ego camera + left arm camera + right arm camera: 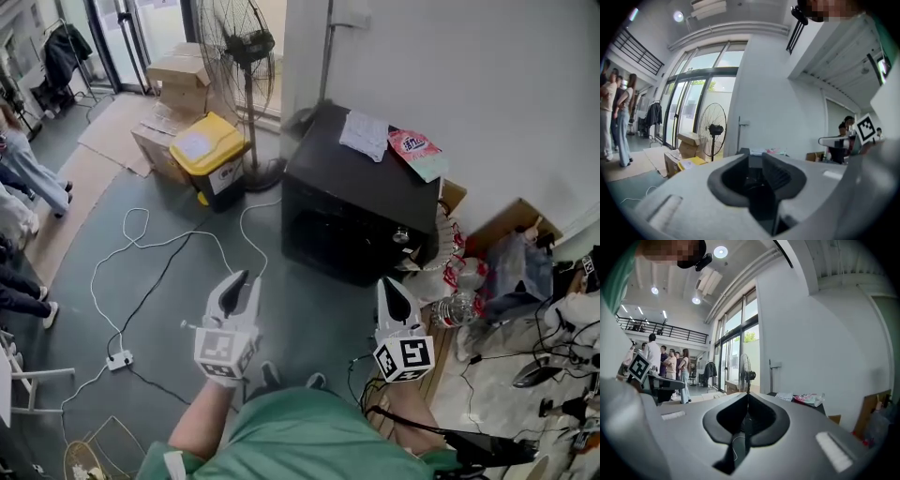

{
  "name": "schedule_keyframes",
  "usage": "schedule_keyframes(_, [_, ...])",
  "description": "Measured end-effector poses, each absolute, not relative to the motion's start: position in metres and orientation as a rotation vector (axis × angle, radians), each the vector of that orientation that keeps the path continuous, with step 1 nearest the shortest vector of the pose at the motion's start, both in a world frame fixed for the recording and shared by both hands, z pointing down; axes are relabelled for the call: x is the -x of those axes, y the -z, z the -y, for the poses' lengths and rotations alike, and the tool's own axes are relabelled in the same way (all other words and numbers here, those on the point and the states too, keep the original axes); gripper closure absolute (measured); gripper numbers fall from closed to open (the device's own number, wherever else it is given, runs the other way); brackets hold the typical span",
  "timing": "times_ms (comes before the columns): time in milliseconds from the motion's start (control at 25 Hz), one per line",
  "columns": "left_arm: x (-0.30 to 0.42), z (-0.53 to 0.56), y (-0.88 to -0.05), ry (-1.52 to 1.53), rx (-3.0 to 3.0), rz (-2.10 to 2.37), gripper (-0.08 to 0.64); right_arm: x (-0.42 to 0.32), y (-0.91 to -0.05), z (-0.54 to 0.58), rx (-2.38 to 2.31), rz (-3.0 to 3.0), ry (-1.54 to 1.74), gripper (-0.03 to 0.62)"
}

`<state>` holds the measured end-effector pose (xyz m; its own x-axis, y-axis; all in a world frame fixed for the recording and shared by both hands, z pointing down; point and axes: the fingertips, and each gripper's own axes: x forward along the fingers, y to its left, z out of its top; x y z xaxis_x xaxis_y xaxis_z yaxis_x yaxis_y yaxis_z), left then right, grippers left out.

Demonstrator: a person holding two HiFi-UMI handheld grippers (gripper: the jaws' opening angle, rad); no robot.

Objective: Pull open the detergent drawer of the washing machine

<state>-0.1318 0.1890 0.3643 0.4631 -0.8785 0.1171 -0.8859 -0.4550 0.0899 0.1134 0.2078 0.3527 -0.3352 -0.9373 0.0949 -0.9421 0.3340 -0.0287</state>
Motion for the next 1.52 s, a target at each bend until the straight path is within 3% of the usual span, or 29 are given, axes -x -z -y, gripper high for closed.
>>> schedule_keyframes(80, [0.141,-0.192,-0.36,-0.066,-2.572,1.546,0.415,-0.111,-0.344,-0.209,-1.796,2.503,-0.087,0.56])
schedule_keyframes(200, [0.157,-0.196,-0.359,-0.063,-2.578,1.538,0.335,-0.106,-0.337,-0.21,-1.828,2.472,-0.054,0.413])
schedule_keyframes(280, [0.171,-0.196,-0.358,-0.054,-2.58,1.536,0.295,-0.102,-0.335,-0.212,-1.857,2.449,-0.042,0.383])
schedule_keyframes(560, [0.204,-0.188,-0.361,-0.045,-2.59,1.502,0.287,-0.087,-0.325,-0.223,-1.94,2.381,-0.008,0.383])
schedule_keyframes(960, [0.197,-0.156,-0.37,-0.024,-2.612,1.396,0.311,-0.087,-0.325,-0.213,-1.978,2.325,0.007,0.383])
schedule_keyframes(1520, [0.138,-0.056,-0.389,-0.072,-2.54,1.477,0.316,-0.153,-0.353,-0.076,-1.866,2.471,-0.067,0.385])
